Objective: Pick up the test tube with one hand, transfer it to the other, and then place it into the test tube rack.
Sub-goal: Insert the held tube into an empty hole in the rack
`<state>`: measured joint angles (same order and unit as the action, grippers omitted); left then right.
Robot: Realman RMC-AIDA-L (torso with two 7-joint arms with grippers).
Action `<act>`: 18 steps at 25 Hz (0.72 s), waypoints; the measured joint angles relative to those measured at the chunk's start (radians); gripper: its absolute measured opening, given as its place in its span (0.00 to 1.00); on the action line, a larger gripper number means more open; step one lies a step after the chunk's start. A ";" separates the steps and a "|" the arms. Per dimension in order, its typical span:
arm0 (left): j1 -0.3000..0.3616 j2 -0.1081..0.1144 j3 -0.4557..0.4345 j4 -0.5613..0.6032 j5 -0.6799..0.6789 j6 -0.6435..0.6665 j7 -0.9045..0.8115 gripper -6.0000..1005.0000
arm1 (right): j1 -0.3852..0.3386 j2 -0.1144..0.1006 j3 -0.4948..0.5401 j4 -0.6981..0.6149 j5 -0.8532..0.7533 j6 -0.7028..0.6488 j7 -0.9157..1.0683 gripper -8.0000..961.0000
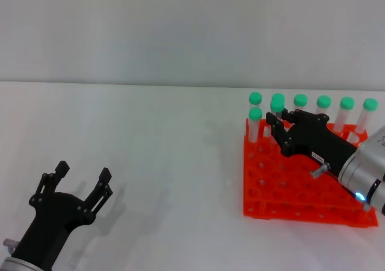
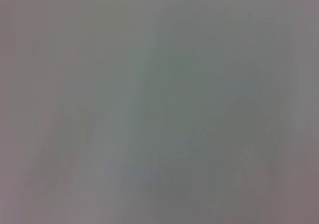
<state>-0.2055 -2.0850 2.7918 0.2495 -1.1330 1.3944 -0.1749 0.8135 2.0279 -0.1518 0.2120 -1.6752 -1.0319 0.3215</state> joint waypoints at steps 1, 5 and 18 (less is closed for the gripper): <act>-0.001 0.000 0.000 -0.002 0.000 0.000 0.000 0.89 | -0.002 0.000 0.000 0.000 0.001 0.006 0.000 0.25; -0.003 0.000 0.000 -0.004 -0.001 0.000 0.000 0.89 | -0.011 0.000 0.019 0.003 0.003 0.019 -0.001 0.25; -0.006 0.002 -0.006 -0.009 0.000 0.000 0.000 0.89 | -0.071 -0.003 0.074 0.008 0.002 -0.035 0.012 0.42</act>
<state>-0.2118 -2.0831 2.7855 0.2404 -1.1335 1.3943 -0.1749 0.7427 2.0247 -0.0776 0.2204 -1.6732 -1.0669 0.3332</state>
